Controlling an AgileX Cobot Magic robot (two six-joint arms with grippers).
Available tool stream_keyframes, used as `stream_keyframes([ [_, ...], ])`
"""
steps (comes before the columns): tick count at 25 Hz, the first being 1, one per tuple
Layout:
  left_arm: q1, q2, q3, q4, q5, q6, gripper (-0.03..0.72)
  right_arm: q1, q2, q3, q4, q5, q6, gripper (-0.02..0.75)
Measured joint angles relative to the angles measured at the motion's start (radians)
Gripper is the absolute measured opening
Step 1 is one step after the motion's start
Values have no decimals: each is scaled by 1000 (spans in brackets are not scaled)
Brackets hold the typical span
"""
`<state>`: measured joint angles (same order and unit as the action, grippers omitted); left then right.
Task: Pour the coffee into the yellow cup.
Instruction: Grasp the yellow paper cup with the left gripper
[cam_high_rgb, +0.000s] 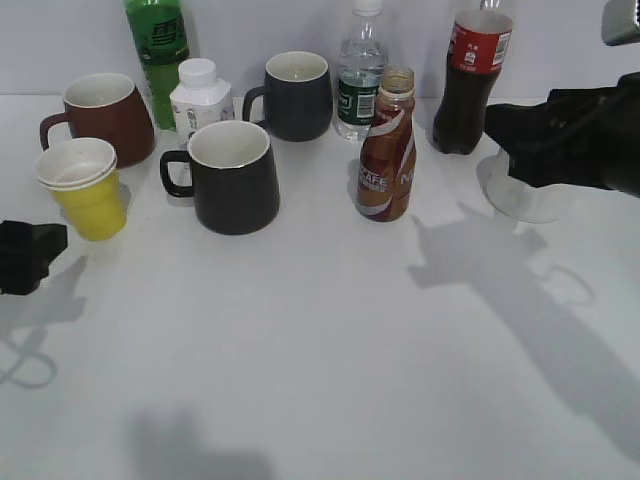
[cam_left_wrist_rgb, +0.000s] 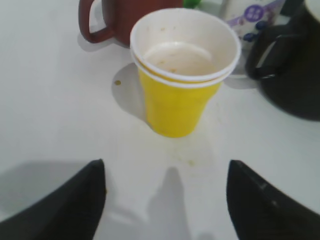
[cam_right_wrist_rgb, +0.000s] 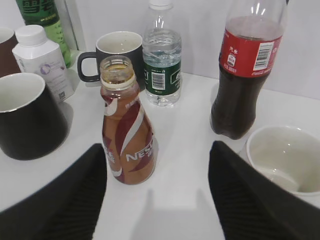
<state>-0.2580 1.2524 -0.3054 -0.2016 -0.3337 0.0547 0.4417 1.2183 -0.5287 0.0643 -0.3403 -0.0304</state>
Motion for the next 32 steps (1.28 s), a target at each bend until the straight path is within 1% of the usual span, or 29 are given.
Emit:
stream_keyframes([
  [3,0,65,0,52,-114,0,622,0,16,0,0,-28,0,480],
  [6,0,122,2,108,-283,0,628,0,27,0,0,-33,1,480],
  [9,0,193,3,120,-404,0,629,0,40,0,0,-41,1,480],
  [23,0,481,4,130,-747,0,629,0,47,0,0,-63,1,480],
  [27,0,542,-19,139,-802,0,629,0,57,0,0,-64,0,480],
  [32,0,582,-59,144,-827,0,629,0,62,0,0,-64,0,480],
])
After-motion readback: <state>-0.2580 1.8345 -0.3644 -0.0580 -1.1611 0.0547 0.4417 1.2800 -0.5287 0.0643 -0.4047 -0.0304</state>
